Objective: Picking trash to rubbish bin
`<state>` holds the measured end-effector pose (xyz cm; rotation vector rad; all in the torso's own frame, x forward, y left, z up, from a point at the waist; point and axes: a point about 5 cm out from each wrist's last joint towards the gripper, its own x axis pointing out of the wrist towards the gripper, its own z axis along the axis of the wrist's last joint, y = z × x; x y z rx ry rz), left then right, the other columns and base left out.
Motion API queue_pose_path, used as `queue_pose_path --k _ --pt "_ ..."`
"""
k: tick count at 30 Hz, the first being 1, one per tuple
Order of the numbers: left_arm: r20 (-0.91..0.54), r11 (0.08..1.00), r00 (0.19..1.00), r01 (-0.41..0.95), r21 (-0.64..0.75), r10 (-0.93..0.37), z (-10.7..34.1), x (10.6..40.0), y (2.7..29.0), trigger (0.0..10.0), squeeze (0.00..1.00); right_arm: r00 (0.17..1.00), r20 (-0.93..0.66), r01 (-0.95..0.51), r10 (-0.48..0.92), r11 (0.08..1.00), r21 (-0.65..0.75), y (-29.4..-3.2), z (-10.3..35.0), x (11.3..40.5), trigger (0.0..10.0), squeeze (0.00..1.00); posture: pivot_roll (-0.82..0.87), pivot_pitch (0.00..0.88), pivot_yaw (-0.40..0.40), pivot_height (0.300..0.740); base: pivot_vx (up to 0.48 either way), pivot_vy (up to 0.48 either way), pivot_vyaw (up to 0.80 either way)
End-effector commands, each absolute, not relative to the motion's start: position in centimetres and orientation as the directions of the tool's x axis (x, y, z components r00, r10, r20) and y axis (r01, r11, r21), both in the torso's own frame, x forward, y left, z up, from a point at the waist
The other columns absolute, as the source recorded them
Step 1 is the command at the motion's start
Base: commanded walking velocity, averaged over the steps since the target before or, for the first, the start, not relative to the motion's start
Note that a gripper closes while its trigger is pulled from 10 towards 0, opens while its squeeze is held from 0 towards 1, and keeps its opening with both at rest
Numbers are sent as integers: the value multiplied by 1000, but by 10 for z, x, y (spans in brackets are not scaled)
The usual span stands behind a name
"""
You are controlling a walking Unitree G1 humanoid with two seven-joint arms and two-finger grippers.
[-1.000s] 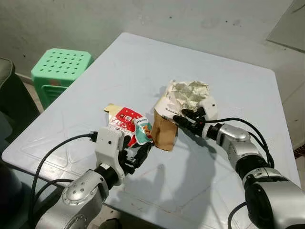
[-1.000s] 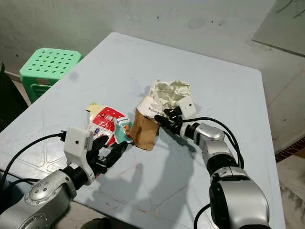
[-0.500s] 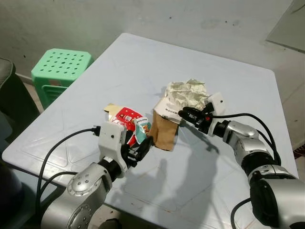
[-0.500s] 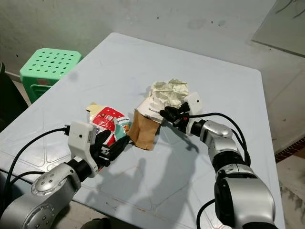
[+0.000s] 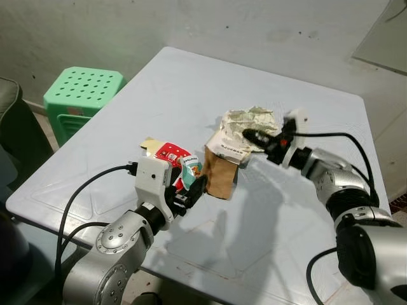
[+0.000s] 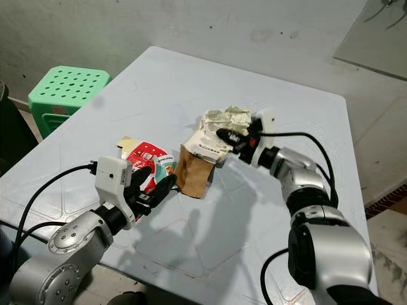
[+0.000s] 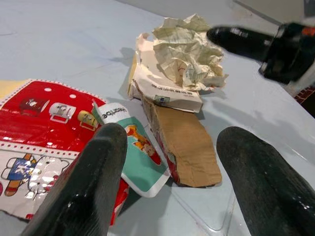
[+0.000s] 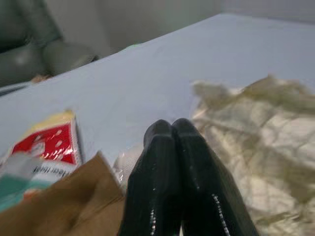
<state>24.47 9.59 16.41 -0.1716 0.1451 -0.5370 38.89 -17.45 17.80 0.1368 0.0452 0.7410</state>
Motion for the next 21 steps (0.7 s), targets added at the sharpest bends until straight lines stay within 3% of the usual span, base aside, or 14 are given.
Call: queue_pose_path --k 1,5,13,14,15,21 --pt "-87 841 845 505 -195 -527 164 245 93 10000 0 773 27 -630 634 762 148 -180 183 392 10000 1000 162 72 -122 740 0 0 0" --pt "-83 843 848 502 -194 -524 164 245 94 10000 0 846 -40 -525 531 844 108 -180 181 397 10000 1000 166 75 -122 740 0 0 0" --pt "-86 848 853 493 -195 -515 163 242 95 10000 0 888 -92 -441 451 891 110 -173 175 400 10000 1000 178 81 -126 740 0 0 0" --pt "-86 849 853 492 -194 -514 163 242 95 10000 0 887 -102 -441 450 892 104 -171 174 400 10000 447 178 84 -125 740 0 0 0" --pt "-86 849 854 492 -195 -514 164 242 95 10000 0 887 -113 -439 449 893 102 -171 173 400 10000 0 178 84 -125 740 0 0 0" --pt "-89 851 855 488 -194 -511 163 241 96 10000 0 874 -258 -424 412 906 11 -165 161 400 10000 0 179 89 -124 740 0 0 0"
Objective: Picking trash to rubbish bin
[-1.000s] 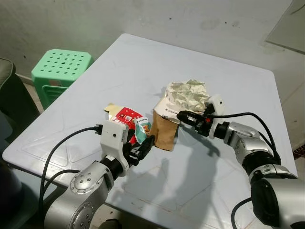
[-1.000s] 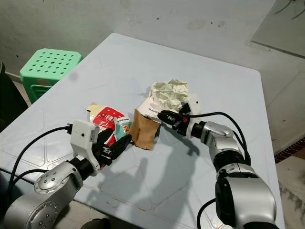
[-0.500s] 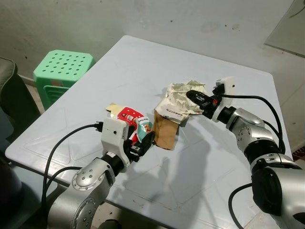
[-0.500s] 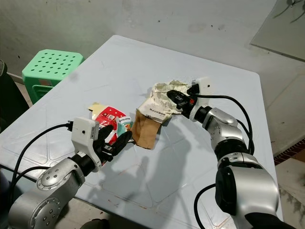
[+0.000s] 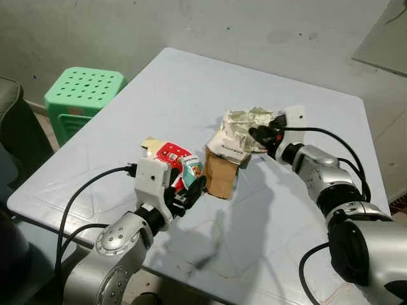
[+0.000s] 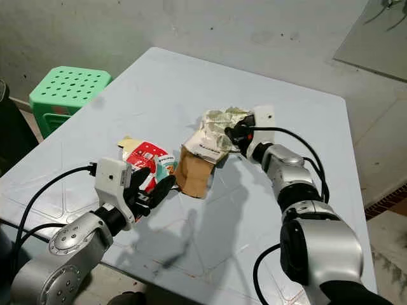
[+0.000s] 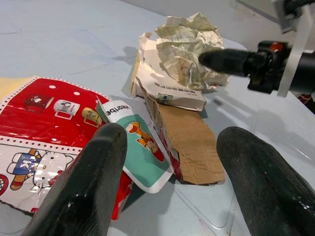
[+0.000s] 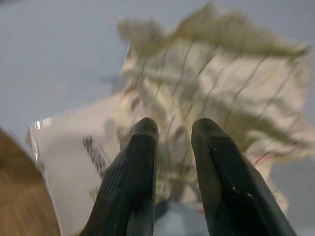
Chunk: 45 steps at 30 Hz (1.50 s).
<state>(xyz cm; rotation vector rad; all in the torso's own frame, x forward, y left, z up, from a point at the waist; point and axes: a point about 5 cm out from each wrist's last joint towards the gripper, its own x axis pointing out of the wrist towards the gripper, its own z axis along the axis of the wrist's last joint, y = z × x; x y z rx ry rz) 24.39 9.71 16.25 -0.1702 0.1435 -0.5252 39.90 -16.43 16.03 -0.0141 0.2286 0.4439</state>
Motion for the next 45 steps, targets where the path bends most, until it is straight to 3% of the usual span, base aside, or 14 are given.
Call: queue_pose_path --k 1,4,15,24,40,45 --pt "-91 852 856 487 -191 -509 163 241 96 10000 0 871 -270 -425 411 905 6 -165 160 400 10000 0 179 89 -124 740 0 0 0" --pt "-91 852 856 485 -196 -508 164 240 96 10000 0 851 -344 -442 397 895 -61 -165 153 398 10000 0 179 94 -125 740 0 0 0" --pt "-94 854 858 480 -202 -505 163 238 96 10000 0 823 -403 -466 400 882 -75 -164 143 394 10000 0 181 108 -127 740 0 0 0" --pt "-94 855 860 478 -199 -502 162 237 96 10000 0 723 -442 -589 531 808 8 -161 137 387 10000 0 180 102 -130 740 0 0 0" --pt "-87 849 854 489 -200 -513 162 238 93 10000 0 666 -460 -653 588 757 24 -167 140 384 10000 0 169 84 -128 740 0 0 0" --pt "-85 848 854 491 -198 -514 162 240 93 10000 0 545 -460 -749 701 653 108 -168 142 377 10000 0 164 81 -124 740 0 0 0"
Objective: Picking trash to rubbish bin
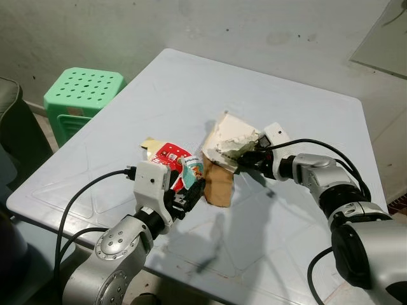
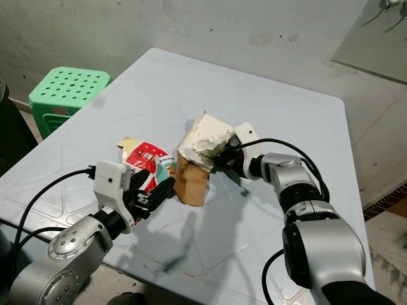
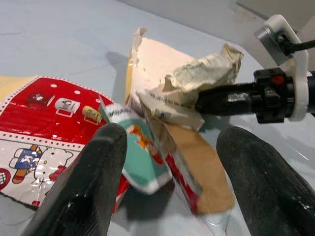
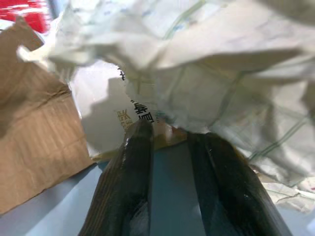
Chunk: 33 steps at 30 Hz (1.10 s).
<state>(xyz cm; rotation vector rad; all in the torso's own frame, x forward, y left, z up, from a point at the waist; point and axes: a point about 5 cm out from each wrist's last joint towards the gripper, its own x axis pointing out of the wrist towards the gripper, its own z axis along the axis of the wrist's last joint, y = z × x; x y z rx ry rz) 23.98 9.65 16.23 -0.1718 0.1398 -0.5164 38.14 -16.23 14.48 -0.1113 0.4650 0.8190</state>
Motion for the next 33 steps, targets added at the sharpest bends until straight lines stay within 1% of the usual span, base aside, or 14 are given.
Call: queue_pose_path --k 1,2,3,5,10,15,16,17,18,25,27,30,31,33 --pt "-85 848 854 491 -198 -514 162 240 93 10000 0 545 -460 -749 701 653 108 -168 142 377 10000 0 164 81 -124 740 0 0 0" --pt "-83 848 853 493 -193 -515 162 242 94 10000 0 439 -405 -832 802 533 155 -170 148 371 10000 0 157 70 -120 740 0 0 0" --pt "-83 848 853 493 -193 -515 162 242 94 10000 0 439 -405 -832 802 533 155 -170 148 371 10000 0 157 70 -120 740 0 0 0" --pt "-77 847 853 495 -192 -516 163 244 94 10000 0 364 -363 -875 858 449 183 -172 154 367 10000 0 155 66 -119 740 0 0 0" --pt "-69 846 852 502 -181 -520 165 248 93 10000 0 288 -331 -903 899 370 218 -177 163 364 10000 0 151 58 -114 740 0 0 0" --pt "-63 845 850 506 -177 -522 166 251 93 10000 0 271 -255 -918 928 329 223 -181 176 364 10000 0 149 54 -110 740 0 0 0" --pt "-62 844 850 506 -175 -523 166 252 92 10000 0 274 -223 -922 936 322 217 -183 182 365 10000 145 148 55 -110 740 0 0 0" --pt "-61 844 850 507 -174 -523 166 252 93 10000 0 277 -199 -921 940 319 225 -185 186 366 10000 761 146 53 -108 740 0 0 0" --pt "-60 844 850 508 -174 -524 166 253 93 10000 0 275 -174 -920 946 312 240 -186 189 366 10000 1000 146 53 -108 740 0 0 0" --pt "-51 843 849 512 -166 -526 168 256 93 10000 0 216 6 -933 976 205 295 -199 219 363 10000 1000 139 45 -105 740 0 0 0" --pt "-47 842 849 513 -165 -527 168 258 92 10000 0 228 64 -933 972 199 300 -202 229 365 10000 1000 136 42 -104 740 0 0 0" --pt "-41 841 848 515 -165 -528 169 260 91 10000 0 276 94 -932 957 242 269 -203 237 368 10000 1000 131 40 -104 740 0 0 0" --pt "-39 840 848 517 -165 -529 169 261 90 10000 0 337 52 -918 940 316 240 -201 233 372 10000 1000 128 37 -104 740 0 0 0" --pt "-38 840 847 518 -165 -530 169 261 90 10000 0 382 16 -904 924 369 215 -198 229 375 10000 1000 126 39 -107 740 0 0 0"
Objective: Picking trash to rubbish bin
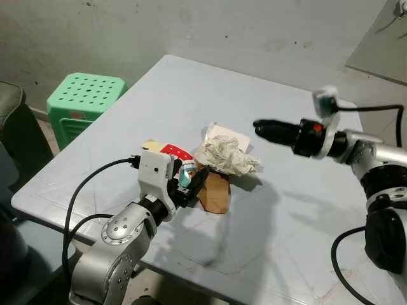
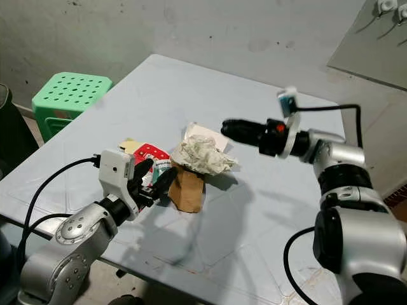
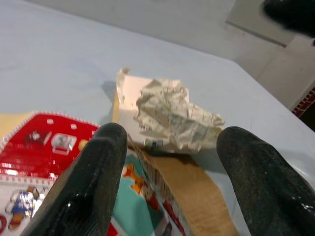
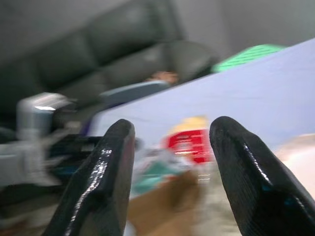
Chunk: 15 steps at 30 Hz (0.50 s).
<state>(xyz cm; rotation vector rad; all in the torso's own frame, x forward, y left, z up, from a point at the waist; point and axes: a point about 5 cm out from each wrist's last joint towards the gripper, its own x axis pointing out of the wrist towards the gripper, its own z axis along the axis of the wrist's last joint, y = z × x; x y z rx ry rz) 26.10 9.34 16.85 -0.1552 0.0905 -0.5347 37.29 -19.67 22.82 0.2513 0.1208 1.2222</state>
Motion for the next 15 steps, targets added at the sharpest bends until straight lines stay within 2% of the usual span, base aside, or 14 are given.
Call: queue_pose_path --k 1,3,7,10,13,15 --pt "-37 839 847 518 -164 -530 169 262 90 10000 0 409 4 -895 913 400 195 -197 227 377 10000 1000 126 39 -107 740 0 0 0" --pt "-33 840 847 519 -160 -530 170 263 89 10000 0 498 -32 -854 867 496 155 -194 220 381 10000 1000 125 41 -108 740 0 0 0" --pt "-26 843 851 514 -160 -524 171 264 90 10000 0 521 -73 -842 851 526 123 -187 205 381 10000 1000 131 43 -112 740 0 0 0" --pt "-26 841 849 518 -157 -528 172 263 90 10000 0 517 -81 -847 852 523 93 -181 196 378 10000 1000 131 44 -110 740 0 0 0" --pt "-48 829 832 542 -137 -552 166 256 87 10000 0 449 -109 -885 887 458 87 -175 184 371 10000 1000 129 47 -108 740 0 0 0" --pt "-52 827 830 545 -140 -555 164 254 87 10000 0 434 -99 -894 896 441 77 -174 182 368 10000 1000 128 49 -107 740 0 0 0"
